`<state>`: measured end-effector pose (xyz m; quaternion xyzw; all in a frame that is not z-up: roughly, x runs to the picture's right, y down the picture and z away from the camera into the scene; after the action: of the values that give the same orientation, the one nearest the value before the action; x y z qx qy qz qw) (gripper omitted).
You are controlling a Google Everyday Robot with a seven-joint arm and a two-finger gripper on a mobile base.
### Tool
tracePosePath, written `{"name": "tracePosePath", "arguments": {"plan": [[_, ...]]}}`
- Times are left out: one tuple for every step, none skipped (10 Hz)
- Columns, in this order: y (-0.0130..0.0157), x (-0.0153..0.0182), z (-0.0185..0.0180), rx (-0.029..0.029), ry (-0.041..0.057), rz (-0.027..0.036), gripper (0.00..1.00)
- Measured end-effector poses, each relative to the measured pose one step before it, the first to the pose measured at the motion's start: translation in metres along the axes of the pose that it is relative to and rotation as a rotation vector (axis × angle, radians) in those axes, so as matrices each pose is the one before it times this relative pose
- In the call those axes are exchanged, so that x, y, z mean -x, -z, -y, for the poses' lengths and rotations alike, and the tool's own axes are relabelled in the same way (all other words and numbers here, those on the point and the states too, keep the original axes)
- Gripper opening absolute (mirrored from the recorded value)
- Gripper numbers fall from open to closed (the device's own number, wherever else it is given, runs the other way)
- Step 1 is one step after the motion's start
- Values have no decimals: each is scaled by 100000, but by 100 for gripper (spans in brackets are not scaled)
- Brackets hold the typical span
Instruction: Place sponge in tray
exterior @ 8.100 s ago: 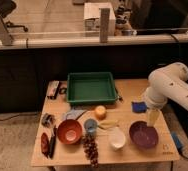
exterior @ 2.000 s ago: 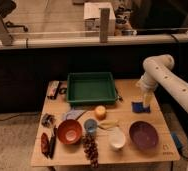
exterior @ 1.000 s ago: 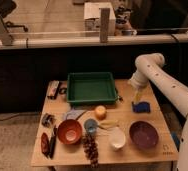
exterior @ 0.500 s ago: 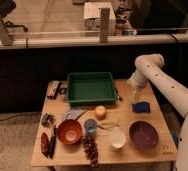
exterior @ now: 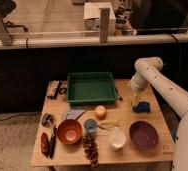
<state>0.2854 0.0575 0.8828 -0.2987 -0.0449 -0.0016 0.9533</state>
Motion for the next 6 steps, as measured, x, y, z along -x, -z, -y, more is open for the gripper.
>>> {"name": "tracePosePath", "arguments": {"plan": [[-584,-808,-391,788,-1029,-640,80],[-830,-802,-422,1138,-991,-736,80],[-1106,-966,-406,1764,-1542,-782,80],[-1051,-890,-282,1951,-1261,-1056,80],[-972,-517,-175,1582,-601,-1145,80],[-675,-368,-60,1141,-601,-701,80]]}}
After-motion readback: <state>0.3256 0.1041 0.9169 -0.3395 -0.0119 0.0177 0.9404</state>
